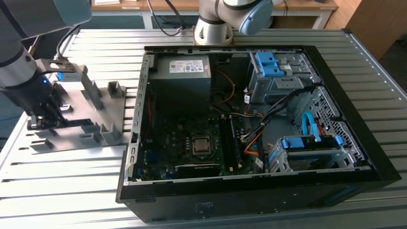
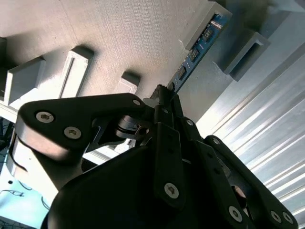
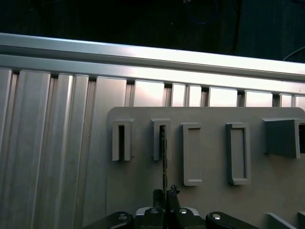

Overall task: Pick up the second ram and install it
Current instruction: 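Pick up the second ram and move it above second insertion slot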

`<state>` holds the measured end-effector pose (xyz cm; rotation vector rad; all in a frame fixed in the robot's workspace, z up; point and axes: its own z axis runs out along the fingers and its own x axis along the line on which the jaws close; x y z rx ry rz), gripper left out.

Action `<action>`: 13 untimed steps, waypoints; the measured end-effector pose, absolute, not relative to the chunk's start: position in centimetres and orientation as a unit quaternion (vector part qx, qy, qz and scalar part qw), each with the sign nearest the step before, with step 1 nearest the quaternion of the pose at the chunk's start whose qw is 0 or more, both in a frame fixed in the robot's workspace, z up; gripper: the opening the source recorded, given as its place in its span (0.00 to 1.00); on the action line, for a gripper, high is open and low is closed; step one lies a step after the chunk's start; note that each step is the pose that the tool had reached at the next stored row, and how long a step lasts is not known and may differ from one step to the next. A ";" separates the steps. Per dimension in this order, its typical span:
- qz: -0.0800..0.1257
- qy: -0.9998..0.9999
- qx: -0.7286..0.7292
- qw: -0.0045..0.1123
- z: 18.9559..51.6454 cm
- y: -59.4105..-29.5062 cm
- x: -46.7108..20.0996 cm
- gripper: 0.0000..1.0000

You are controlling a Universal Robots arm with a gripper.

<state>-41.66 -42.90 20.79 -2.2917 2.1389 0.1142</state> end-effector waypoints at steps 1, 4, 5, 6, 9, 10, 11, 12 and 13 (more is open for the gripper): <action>0.037 0.682 -0.731 0.003 20.9 -42.9 -41.7 0.14; 0.038 0.682 -0.731 0.004 21.4 -42.9 -41.7 0.14; 0.038 0.682 -0.731 0.005 21.5 -42.9 -41.7 0.14; 0.039 0.682 -0.731 0.005 21.6 -42.9 -41.7 0.14; 0.040 0.682 -0.731 0.006 22.0 -42.9 -41.7 0.14; 0.040 0.682 -0.731 0.006 22.1 -42.9 -41.7 0.14; 0.040 0.682 -0.731 0.007 22.2 -42.9 -41.7 0.14; 0.041 0.682 -0.731 0.007 22.3 -42.9 -41.7 0.14; 0.041 0.682 -0.731 0.007 22.5 -42.9 -41.7 0.14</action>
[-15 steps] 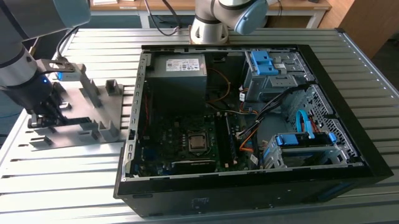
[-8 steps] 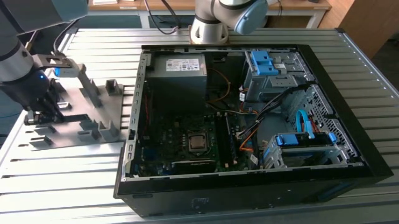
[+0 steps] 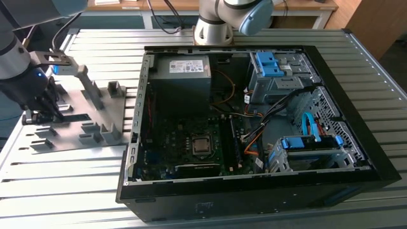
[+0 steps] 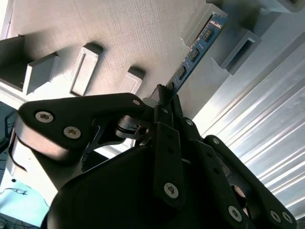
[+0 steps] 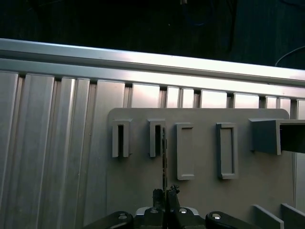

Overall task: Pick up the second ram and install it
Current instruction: 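Pick up the second ram and move it above second insertion slot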

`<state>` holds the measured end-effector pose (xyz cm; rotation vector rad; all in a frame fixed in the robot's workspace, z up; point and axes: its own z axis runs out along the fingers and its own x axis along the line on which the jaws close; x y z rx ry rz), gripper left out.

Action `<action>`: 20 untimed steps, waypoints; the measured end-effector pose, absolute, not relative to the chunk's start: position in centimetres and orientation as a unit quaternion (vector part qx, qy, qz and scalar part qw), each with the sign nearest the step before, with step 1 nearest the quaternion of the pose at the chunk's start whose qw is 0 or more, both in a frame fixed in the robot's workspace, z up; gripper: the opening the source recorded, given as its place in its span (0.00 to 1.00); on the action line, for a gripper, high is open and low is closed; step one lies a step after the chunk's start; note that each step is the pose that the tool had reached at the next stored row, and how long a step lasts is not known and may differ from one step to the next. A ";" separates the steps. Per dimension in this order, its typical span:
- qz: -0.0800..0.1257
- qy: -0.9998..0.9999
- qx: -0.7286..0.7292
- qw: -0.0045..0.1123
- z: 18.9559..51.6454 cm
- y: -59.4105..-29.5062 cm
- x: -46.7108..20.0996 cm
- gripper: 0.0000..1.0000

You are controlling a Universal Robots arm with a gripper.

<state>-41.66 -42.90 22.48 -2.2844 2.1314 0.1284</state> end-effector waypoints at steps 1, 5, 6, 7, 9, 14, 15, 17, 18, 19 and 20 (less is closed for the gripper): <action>0.041 0.682 -0.731 0.008 22.6 -42.9 -41.7 0.14; 0.042 0.682 -0.731 0.009 23.0 -42.9 -41.7 0.14; 0.042 0.682 -0.731 0.009 23.1 -42.9 -41.7 0.14; 0.043 0.681 -0.731 0.009 23.2 -42.9 -41.7 0.14; 0.043 0.681 -0.731 0.010 23.5 -42.9 -41.7 0.14; 0.045 0.681 -0.730 0.012 24.0 -42.9 -41.7 0.14; 0.046 0.681 -0.730 0.012 24.1 -42.9 -41.7 0.14; 0.047 0.681 -0.730 0.013 24.4 -42.9 -41.7 0.14; 0.047 0.681 -0.730 0.014 24.6 -42.9 -41.7 0.14; 0.047 0.681 -0.730 0.014 24.7 -42.9 -41.7 0.14; 0.048 0.681 -0.730 0.014 24.9 -42.9 -41.7 0.14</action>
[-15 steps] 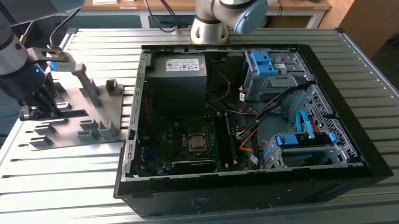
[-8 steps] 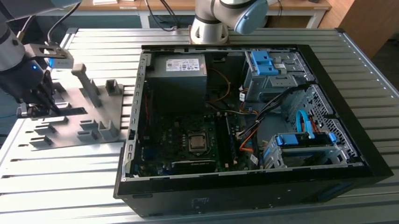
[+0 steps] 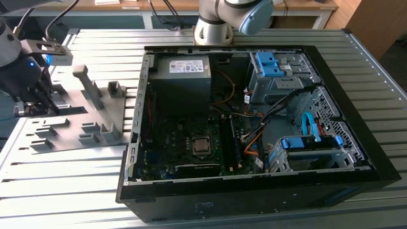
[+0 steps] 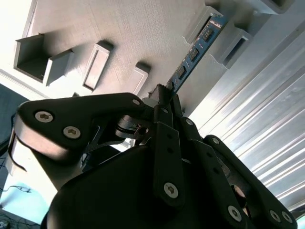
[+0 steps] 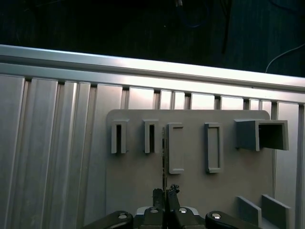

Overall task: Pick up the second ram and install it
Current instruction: 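Pick up the second ram and move it above second insertion slot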

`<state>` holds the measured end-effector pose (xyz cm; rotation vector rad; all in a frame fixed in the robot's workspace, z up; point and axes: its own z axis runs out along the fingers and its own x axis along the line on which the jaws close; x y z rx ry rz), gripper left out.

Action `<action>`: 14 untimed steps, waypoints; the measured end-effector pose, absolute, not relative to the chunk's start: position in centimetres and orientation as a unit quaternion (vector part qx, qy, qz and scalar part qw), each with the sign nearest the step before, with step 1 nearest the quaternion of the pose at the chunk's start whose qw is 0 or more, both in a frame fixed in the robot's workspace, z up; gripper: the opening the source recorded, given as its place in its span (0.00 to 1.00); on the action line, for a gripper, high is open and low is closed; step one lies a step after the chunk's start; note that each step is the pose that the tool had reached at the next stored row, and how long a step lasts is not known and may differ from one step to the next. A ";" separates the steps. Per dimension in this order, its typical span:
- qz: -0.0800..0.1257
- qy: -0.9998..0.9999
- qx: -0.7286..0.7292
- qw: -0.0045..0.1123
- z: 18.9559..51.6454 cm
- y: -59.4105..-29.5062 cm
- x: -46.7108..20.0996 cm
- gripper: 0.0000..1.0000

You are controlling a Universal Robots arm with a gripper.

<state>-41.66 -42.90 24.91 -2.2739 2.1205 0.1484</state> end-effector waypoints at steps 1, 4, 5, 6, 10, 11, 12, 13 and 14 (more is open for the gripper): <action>0.048 0.681 -0.730 0.015 25.1 -42.9 -41.7 0.14; 0.049 0.681 -0.730 0.016 25.5 -42.9 -41.7 0.14; 0.049 0.681 -0.730 0.016 25.6 -42.9 -41.7 0.14; 0.049 0.681 -0.730 0.016 25.7 -42.9 -41.7 0.14; 0.051 0.681 -0.730 0.018 26.4 -42.9 -41.7 0.14; 0.051 0.681 -0.730 0.018 26.5 -42.9 -41.7 0.14; 0.052 0.681 -0.730 0.019 26.6 -42.9 -41.7 0.14; 0.052 0.681 -0.730 0.019 26.7 -42.9 -41.7 0.14; 0.052 0.681 -0.730 0.019 26.8 -42.9 -41.7 0.14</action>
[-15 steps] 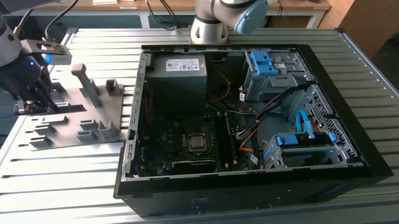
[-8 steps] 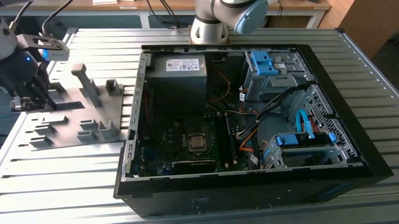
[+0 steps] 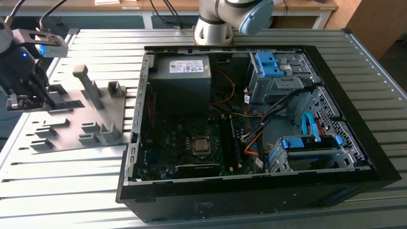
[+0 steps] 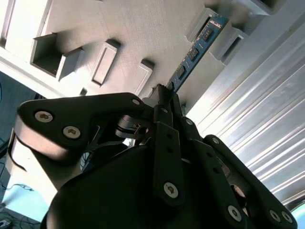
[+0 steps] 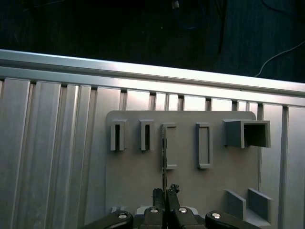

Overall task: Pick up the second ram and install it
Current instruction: 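Pick up the second ram and move it above second insertion slot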

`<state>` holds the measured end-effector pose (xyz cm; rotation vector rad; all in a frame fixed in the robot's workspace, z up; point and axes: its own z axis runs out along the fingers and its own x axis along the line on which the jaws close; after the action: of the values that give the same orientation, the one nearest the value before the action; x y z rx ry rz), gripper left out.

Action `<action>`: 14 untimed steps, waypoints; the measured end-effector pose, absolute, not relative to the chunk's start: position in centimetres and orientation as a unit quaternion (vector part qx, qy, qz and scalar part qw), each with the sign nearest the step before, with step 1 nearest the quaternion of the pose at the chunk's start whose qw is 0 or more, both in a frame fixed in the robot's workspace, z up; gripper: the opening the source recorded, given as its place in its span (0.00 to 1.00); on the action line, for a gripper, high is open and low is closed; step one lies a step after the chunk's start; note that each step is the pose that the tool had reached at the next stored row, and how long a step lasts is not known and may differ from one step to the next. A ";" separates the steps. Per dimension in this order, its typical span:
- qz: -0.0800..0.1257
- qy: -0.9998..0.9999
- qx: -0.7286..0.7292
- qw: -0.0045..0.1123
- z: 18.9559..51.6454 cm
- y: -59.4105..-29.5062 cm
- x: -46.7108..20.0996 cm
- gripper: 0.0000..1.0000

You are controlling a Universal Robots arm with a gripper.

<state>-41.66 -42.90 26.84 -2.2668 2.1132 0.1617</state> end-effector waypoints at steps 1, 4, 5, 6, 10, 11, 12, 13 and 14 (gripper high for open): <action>0.052 0.681 -0.730 0.019 27.0 -42.9 -41.7 0.14; 0.053 0.681 -0.730 0.020 27.4 -42.9 -41.7 0.14; 0.053 0.681 -0.730 0.020 27.6 -42.9 -41.7 0.14; 0.053 0.681 -0.730 0.020 27.8 -42.9 -41.7 0.14; 0.054 0.681 -0.730 0.021 28.7 -42.9 -41.7 0.14; 0.054 0.681 -0.730 0.021 28.9 -42.9 -41.7 0.14; 0.054 0.681 -0.730 0.021 29.2 -42.9 -41.7 0.14; 0.054 0.681 -0.730 0.021 29.4 -42.9 -41.7 0.14; 0.054 0.681 -0.730 0.021 29.6 -42.9 -41.7 0.14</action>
<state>-41.66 -42.90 29.64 -2.2637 2.1099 0.1675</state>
